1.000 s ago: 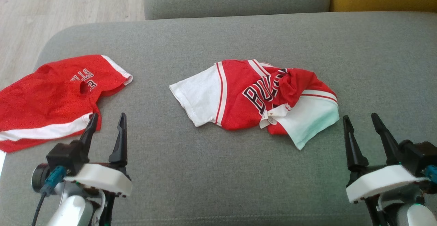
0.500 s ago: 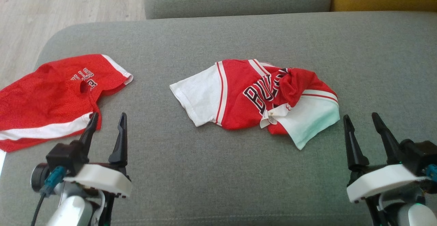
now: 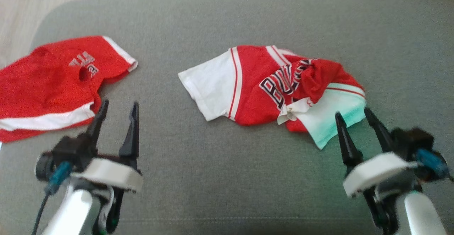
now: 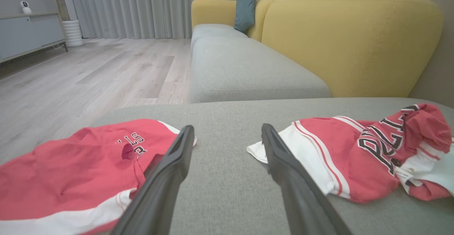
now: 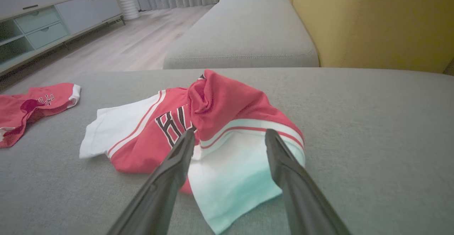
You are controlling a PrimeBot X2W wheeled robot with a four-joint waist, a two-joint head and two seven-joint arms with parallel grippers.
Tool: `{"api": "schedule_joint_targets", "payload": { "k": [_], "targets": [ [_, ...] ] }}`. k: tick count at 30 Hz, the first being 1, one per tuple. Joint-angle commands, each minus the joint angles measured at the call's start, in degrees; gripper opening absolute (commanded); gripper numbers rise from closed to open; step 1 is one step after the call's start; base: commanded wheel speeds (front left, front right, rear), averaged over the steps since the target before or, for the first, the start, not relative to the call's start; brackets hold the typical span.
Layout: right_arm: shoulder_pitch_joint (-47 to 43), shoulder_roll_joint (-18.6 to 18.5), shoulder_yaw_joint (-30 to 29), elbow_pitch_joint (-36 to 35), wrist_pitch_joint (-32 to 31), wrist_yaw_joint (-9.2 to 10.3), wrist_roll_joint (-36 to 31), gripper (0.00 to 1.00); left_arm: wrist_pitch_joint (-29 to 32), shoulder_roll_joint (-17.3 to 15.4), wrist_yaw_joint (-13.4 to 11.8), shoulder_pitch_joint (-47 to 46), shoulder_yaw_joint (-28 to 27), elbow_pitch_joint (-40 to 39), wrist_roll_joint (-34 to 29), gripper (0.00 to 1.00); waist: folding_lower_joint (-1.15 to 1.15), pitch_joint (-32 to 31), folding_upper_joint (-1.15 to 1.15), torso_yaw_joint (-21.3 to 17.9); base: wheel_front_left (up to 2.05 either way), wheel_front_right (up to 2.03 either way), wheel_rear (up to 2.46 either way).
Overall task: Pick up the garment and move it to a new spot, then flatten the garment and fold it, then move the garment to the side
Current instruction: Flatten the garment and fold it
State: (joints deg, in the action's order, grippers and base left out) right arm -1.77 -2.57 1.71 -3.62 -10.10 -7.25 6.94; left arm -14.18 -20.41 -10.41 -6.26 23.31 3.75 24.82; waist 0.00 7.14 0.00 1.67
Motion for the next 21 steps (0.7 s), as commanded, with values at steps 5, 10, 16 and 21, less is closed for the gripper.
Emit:
{"api": "schedule_joint_targets", "payload": {
  "k": [5, 10, 16, 21],
  "targets": [
    [9.92, -0.31, 3.53, 4.97, -0.17, -0.24, -0.61, 1.00, -0.39, -0.22, 0.48, -7.50, -1.44, -2.23, -1.69, 1.00, 0.00, 5.66, 0.00, 3.12, 0.00, 0.00, 0.00],
    [14.49, -0.31, 3.63, 12.19, -0.43, -0.24, -1.73, 1.00, -0.60, 0.87, 1.40, -9.36, -0.90, -1.24, -2.19, 1.00, 0.00, 7.11, 0.00, 4.55, 0.00, 0.00, 0.00],
    [16.60, -0.31, 3.51, 15.34, 0.68, -0.24, -1.27, 0.00, -0.73, 1.55, 1.92, -9.81, -0.92, -0.32, -2.53, 1.00, 0.00, 7.15, 0.00, 5.18, 0.00, 0.00, 0.00],
    [16.99, -0.31, 8.61, 10.60, 2.77, -0.24, 2.03, 0.00, -0.79, 1.85, 2.14, -9.59, -1.43, -0.04, -2.95, 1.00, 0.00, 6.74, 0.00, 4.82, 0.00, 0.00, 0.00]
  ]
}}
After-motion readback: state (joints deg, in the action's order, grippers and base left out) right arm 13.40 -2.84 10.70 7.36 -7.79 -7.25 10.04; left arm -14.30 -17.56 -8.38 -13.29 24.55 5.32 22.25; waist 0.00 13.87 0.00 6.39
